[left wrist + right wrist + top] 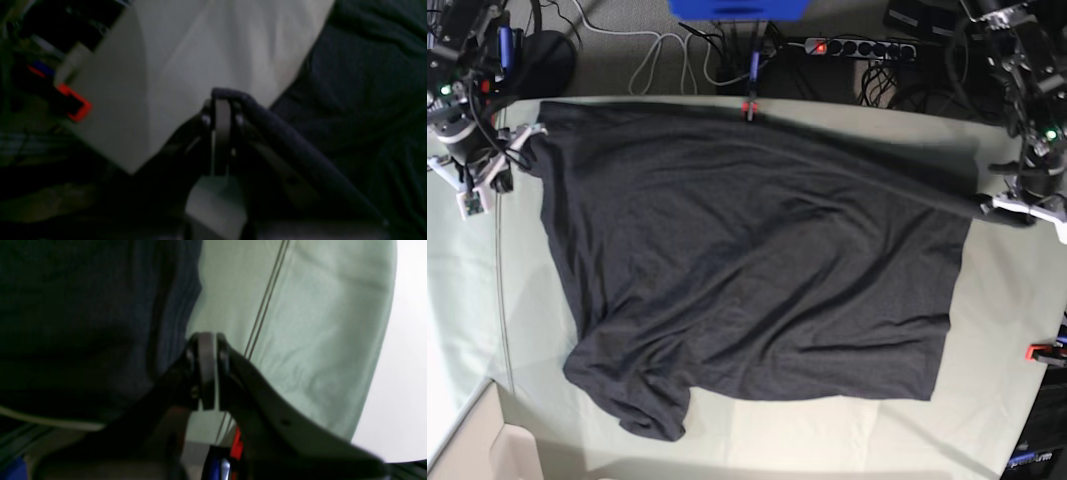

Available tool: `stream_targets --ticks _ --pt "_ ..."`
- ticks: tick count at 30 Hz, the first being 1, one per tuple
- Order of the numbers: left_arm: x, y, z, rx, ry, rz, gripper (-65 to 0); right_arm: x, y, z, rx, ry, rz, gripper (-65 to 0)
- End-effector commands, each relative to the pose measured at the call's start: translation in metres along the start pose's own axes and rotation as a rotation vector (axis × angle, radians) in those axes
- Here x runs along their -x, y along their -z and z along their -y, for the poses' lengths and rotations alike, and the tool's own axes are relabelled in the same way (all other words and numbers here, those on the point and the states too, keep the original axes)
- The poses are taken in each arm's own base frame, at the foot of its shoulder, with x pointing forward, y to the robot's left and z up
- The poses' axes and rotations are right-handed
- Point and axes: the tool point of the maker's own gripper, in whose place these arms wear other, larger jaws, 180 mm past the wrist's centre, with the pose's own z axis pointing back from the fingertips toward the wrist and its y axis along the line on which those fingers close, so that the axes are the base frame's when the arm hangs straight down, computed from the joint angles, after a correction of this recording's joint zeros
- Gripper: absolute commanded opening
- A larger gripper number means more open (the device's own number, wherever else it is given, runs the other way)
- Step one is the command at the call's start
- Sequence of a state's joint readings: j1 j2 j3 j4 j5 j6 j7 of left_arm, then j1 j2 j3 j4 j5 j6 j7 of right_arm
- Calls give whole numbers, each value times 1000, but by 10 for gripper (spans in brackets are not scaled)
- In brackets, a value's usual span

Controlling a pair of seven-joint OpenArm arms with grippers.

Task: Layout the t-shirt on the table in an organized manner, then fold the t-shirt properly
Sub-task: 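Hold the raised edge with both grippers while shifting the right gripper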

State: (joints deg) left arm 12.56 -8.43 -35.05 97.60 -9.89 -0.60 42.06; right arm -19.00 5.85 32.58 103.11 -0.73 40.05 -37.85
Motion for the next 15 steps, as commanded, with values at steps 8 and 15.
stream_targets --ticks 8,15 --pt "-15 -2 -4 -10 10 51 -646 17 -1 -1 -11 10 -54 -373" --pt "-17 -1 -3 -8 9 55 -646 53 8 -14 -60 58 -139 -288"
